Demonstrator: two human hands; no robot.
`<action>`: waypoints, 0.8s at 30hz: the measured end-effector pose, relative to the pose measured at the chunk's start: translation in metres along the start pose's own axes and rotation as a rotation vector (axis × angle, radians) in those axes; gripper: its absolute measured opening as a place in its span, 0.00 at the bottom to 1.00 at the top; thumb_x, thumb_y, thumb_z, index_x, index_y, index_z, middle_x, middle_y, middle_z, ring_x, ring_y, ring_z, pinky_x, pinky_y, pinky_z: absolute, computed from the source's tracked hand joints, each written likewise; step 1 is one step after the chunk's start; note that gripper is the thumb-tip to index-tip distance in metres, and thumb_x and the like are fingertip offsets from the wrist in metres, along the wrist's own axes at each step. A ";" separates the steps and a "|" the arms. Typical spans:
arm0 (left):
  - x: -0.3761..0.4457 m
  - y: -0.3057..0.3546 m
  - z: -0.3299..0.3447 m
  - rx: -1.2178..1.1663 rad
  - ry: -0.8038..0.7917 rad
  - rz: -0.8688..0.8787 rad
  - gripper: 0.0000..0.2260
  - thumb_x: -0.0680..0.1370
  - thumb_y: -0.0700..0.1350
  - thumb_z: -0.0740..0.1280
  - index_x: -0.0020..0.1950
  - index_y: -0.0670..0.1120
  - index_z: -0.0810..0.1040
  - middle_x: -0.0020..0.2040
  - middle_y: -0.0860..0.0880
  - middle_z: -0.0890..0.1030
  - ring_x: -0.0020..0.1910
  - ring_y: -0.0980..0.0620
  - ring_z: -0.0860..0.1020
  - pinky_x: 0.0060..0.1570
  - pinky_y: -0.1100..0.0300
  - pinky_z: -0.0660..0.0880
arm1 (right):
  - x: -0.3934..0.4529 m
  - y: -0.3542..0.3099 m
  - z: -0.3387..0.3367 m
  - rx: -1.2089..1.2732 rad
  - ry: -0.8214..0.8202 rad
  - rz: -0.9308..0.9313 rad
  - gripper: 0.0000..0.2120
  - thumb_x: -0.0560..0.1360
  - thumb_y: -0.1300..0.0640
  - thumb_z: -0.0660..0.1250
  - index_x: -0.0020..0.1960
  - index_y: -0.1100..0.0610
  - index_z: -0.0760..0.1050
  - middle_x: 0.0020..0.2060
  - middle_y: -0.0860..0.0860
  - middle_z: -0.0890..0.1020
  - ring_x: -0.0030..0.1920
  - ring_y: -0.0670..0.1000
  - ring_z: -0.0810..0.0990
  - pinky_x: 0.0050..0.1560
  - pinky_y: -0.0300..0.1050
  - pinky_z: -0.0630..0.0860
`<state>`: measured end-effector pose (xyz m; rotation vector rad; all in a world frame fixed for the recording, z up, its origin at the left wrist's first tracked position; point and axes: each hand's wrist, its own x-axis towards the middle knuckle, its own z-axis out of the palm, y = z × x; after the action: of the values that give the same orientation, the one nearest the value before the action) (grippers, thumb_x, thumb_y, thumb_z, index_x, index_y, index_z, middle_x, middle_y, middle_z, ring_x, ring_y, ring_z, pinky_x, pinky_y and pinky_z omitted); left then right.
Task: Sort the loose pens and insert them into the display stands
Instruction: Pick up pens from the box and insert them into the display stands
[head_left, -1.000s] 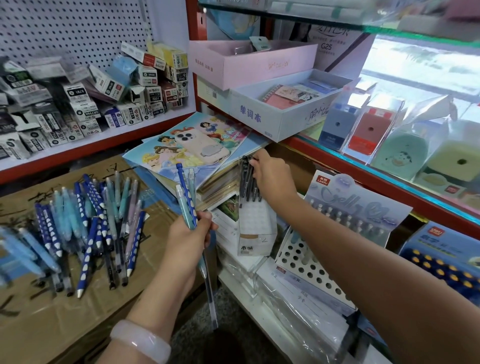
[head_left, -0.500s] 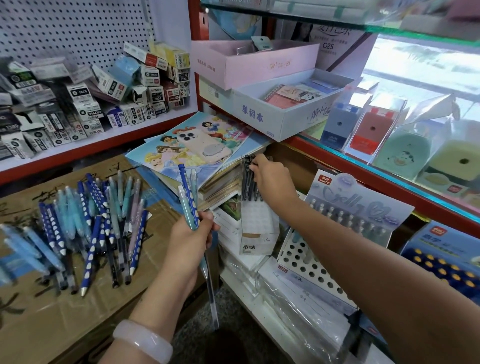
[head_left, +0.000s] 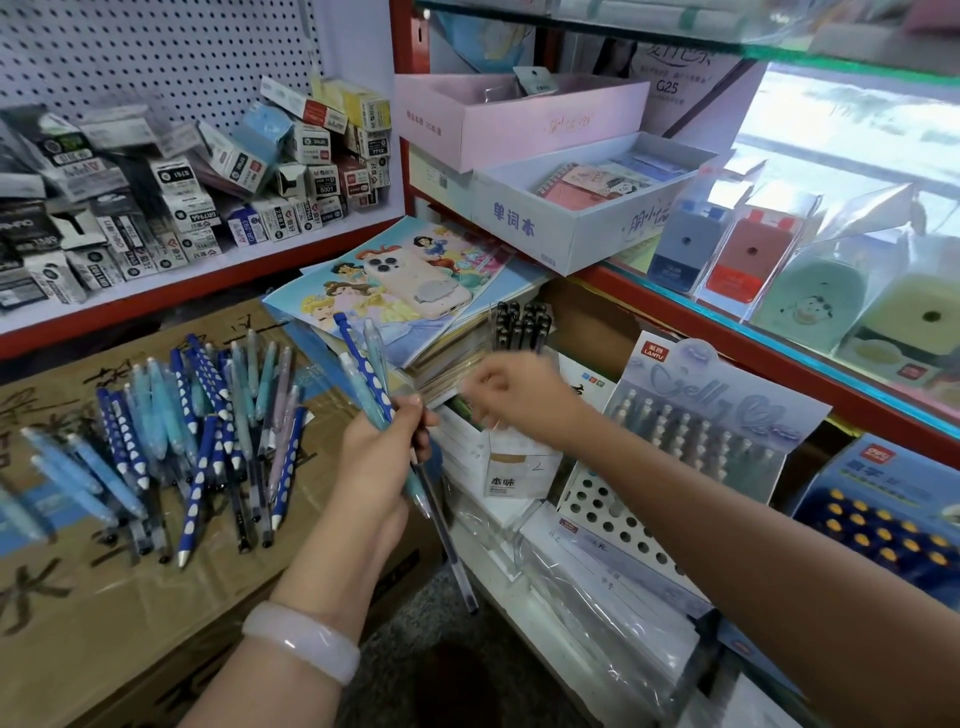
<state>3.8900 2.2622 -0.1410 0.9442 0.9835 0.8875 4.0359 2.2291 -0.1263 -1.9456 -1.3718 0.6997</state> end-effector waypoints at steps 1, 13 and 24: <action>-0.001 0.001 0.002 -0.015 0.009 0.000 0.07 0.79 0.39 0.61 0.41 0.44 0.73 0.30 0.50 0.76 0.27 0.55 0.72 0.27 0.62 0.70 | -0.010 -0.004 0.007 0.090 -0.178 0.000 0.09 0.77 0.54 0.65 0.51 0.59 0.76 0.39 0.52 0.81 0.37 0.47 0.79 0.38 0.38 0.78; -0.008 0.000 0.003 -0.089 0.063 0.014 0.07 0.80 0.41 0.61 0.44 0.43 0.76 0.40 0.49 0.79 0.41 0.51 0.77 0.44 0.55 0.76 | -0.038 0.004 0.018 0.273 -0.396 -0.031 0.14 0.77 0.62 0.64 0.63 0.57 0.70 0.35 0.49 0.82 0.33 0.40 0.77 0.37 0.32 0.74; -0.006 -0.004 0.001 -0.003 0.047 0.065 0.07 0.80 0.37 0.59 0.42 0.44 0.72 0.38 0.47 0.78 0.38 0.51 0.78 0.44 0.60 0.75 | 0.005 0.015 -0.046 0.280 0.407 -0.033 0.14 0.77 0.63 0.64 0.61 0.55 0.69 0.41 0.59 0.82 0.39 0.47 0.83 0.40 0.40 0.80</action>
<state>3.8896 2.2554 -0.1431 0.9609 0.9962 0.9693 4.0801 2.2208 -0.1085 -1.7203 -0.9961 0.4214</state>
